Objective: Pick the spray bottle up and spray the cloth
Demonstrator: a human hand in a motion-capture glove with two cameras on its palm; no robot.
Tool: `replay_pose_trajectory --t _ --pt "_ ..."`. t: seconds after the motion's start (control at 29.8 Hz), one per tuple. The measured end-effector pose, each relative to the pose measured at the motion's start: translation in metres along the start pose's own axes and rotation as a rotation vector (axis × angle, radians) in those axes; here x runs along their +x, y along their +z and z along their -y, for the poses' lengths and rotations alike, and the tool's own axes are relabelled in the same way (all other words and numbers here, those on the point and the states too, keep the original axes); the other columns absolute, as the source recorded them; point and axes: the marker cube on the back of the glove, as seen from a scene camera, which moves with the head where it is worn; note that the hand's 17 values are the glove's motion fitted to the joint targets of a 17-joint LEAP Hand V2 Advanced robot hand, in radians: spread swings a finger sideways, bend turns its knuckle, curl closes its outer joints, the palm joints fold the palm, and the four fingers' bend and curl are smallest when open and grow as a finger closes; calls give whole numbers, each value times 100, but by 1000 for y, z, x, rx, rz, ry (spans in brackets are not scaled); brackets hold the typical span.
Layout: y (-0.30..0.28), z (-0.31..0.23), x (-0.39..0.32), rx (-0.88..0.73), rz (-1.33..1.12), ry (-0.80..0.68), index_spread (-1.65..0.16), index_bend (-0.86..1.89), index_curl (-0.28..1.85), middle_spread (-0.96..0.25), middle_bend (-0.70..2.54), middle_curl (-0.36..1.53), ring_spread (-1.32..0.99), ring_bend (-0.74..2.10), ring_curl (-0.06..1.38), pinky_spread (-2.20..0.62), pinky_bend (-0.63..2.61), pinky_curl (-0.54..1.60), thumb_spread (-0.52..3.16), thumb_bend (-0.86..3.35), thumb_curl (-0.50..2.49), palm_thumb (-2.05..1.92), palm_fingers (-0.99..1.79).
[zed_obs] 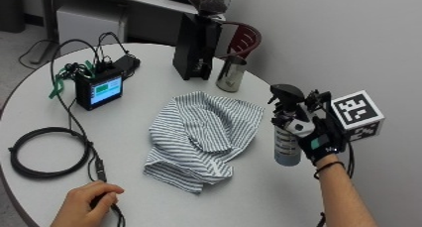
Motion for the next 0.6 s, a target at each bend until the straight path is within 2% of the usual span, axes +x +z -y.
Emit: replay_pose_trajectory --t 0.2,0.4,0.5,0.6 --pt "3 21 -43 -63 -159 27 -30 13 28 -8 26 42 -10 50 39 13 24 33 80 -2 51 98 107" --pt "44 9 -2 -192 -218 172 -30 13 29 -8 25 42 -10 50 40 12 24 34 75 -2 53 99 109" --pt "31 9 -4 -175 -213 192 -30 13 29 -8 24 43 -10 50 40 12 23 34 73 -2 54 100 108" --pt "6 26 -41 -134 -222 142 -29 13 30 -8 24 43 -10 49 41 12 22 34 72 -2 55 100 108"
